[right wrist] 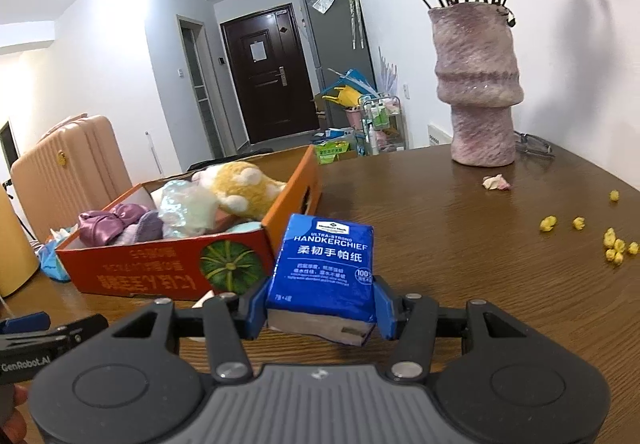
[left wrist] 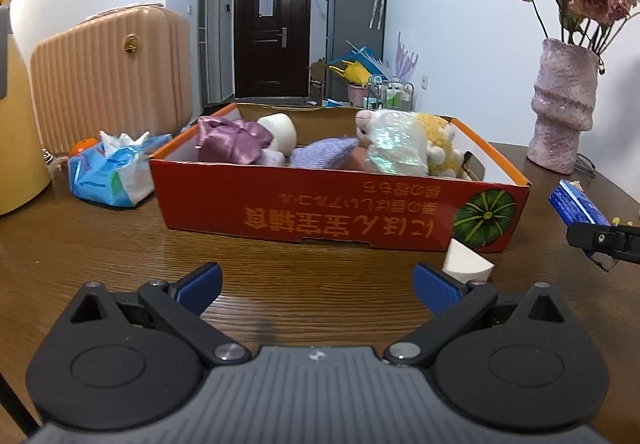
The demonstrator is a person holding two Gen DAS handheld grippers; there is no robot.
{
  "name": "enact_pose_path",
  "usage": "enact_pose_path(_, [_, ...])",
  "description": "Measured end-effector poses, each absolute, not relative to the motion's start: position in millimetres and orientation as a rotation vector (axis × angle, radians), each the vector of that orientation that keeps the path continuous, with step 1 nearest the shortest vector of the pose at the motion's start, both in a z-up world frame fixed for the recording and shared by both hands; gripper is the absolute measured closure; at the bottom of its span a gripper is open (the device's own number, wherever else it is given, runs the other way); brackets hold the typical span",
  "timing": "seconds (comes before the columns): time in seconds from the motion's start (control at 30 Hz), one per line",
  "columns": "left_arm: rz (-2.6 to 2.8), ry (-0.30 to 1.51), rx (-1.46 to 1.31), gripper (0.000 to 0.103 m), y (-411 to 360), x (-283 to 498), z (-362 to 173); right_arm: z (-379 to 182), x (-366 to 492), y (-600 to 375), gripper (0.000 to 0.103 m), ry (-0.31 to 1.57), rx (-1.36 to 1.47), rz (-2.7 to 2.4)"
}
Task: Organize soft objects
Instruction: 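Grasp the white wedge sponge with the left tool while the right tool holds the handkerchief pack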
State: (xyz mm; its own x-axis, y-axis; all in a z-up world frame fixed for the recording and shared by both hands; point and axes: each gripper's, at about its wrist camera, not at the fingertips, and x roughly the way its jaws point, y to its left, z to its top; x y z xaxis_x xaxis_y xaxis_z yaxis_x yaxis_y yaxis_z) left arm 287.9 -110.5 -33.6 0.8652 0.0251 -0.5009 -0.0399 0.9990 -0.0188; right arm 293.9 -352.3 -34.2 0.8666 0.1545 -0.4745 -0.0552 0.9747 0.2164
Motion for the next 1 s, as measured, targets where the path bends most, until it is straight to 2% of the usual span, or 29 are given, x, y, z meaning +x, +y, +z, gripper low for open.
enact_pose_path(1.0, [-0.053,0.610,0.045,0.000,-196,332,-47,-37,300,-397,0.051,0.473,0.184,0.048])
